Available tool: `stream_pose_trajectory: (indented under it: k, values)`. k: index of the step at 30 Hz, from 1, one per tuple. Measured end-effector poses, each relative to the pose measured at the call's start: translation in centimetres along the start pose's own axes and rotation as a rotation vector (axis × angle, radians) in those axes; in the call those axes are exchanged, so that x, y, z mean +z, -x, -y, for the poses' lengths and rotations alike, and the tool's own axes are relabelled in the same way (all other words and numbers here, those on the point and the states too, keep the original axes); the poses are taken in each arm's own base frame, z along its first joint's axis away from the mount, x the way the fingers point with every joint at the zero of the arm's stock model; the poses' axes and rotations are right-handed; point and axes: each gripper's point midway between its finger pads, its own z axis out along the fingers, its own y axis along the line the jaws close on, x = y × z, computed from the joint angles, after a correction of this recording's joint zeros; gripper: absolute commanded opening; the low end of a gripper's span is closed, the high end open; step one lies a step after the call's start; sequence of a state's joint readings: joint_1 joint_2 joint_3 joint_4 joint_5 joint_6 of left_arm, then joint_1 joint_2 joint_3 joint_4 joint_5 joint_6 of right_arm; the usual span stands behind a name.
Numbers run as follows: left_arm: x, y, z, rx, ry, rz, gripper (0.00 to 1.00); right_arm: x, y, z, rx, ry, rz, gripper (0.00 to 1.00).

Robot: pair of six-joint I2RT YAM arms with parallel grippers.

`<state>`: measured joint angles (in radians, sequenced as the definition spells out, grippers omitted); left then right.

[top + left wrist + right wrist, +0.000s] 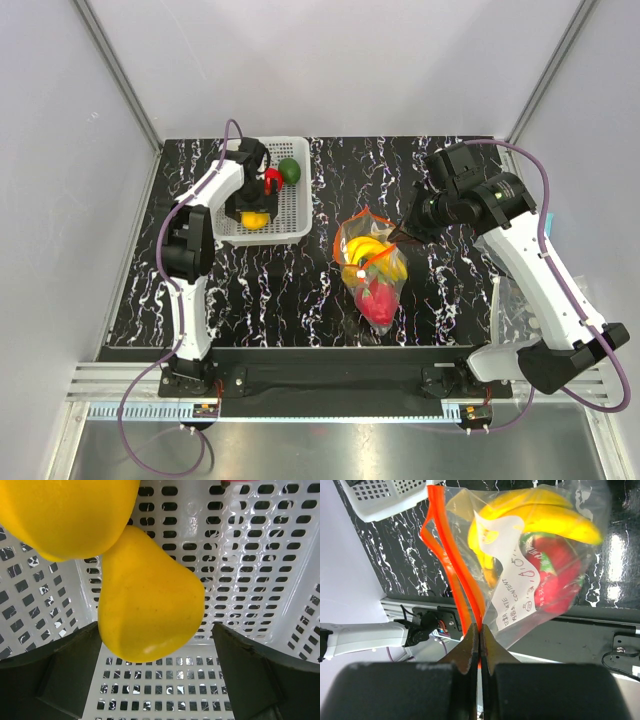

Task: Place the food in the zip-top bag and seal the zipper
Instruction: Pick up the fake fruit from the bin.

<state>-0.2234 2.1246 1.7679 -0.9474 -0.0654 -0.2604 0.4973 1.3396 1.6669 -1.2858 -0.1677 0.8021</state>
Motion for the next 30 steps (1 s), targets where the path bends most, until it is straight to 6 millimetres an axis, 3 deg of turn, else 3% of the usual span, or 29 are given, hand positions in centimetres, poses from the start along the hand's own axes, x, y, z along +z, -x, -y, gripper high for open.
stream_pose_trajectory:
  k: [4, 5, 8, 16, 23, 30]
  values:
    - [0.0, 0.3, 0.1, 0.006, -0.003, 0.008, 0.7, -0.7, 0.3, -0.5, -0.003, 0.011, 0.01, 0.0]
    - [0.0, 0.3, 0.1, 0.007, -0.004, 0.009, 0.53, -0.8, 0.3, -0.5, -0.003, 0.012, 0.011, 0.0]
    - [0.0, 0.5, 0.2, 0.019, -0.015, 0.014, 0.36, -0.8, 0.3, -0.4, -0.004, 0.009, 0.012, 0.0]
    - [-0.5, 0.7, 0.9, 0.014, -0.072, 0.039, 0.29, -0.4, 0.3, 0.1, -0.035, 0.008, 0.029, 0.0]
    - [-4.8, 1.8, 1.8, 0.015, -0.151, 0.138, 0.24, 0.5, 0.1, 0.8, -0.076, 0.027, 0.048, 0.0]
    - [-7.9, 1.9, 3.3, 0.03, -0.235, 0.208, 0.27, 0.5, 0.4, 0.6, -0.118, 0.045, 0.065, 0.0]
